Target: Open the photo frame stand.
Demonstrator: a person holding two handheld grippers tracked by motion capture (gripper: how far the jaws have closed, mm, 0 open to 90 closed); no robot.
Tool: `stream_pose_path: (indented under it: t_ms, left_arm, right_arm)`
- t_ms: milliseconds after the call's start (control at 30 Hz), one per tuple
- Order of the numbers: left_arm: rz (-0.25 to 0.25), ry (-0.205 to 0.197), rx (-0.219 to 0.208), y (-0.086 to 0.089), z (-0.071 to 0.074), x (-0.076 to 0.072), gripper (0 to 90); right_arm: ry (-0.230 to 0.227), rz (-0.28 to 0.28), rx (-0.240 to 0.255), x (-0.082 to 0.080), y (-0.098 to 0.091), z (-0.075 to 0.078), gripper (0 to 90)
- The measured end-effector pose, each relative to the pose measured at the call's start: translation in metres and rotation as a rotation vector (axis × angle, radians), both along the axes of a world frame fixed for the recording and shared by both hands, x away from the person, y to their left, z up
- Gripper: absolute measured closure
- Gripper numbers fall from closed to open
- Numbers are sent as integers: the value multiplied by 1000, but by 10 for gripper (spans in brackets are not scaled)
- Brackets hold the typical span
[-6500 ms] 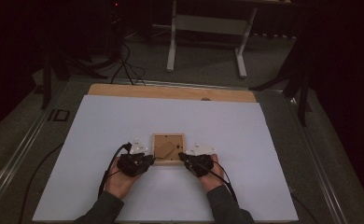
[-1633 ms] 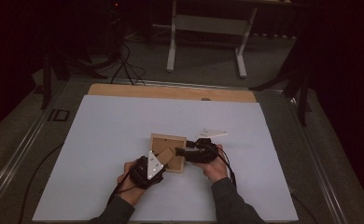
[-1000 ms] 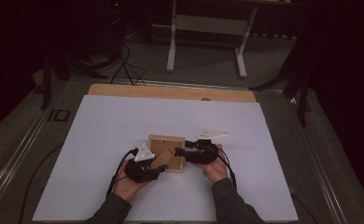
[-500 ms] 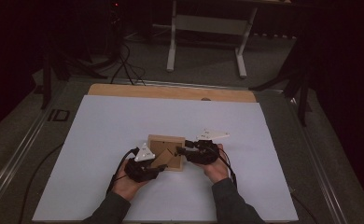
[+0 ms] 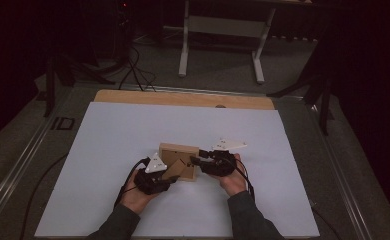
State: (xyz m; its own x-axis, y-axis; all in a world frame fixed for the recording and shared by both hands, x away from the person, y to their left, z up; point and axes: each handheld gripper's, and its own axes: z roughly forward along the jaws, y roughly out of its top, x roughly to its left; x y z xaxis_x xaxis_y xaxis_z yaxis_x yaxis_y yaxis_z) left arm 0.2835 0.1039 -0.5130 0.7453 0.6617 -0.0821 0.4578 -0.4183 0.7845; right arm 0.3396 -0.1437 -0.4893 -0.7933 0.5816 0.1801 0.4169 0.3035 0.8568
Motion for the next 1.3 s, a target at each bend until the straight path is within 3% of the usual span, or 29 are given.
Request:
stream_pose_path:
  t_ms: [667, 1100, 1300]
  left_arm:
    - [-28, 5, 2, -5, 0, 4, 711]
    - [-50, -23, 35, -11, -1, 14, 712]
    - [-69, -38, 48, -13, -2, 13, 723]
  right_arm:
    - [-40, 11, 0, -2, -2, 5, 581]
    - [-54, -16, 35, 2, -12, 6, 613]
    - [-55, -9, 22, 3, -11, 5, 578]
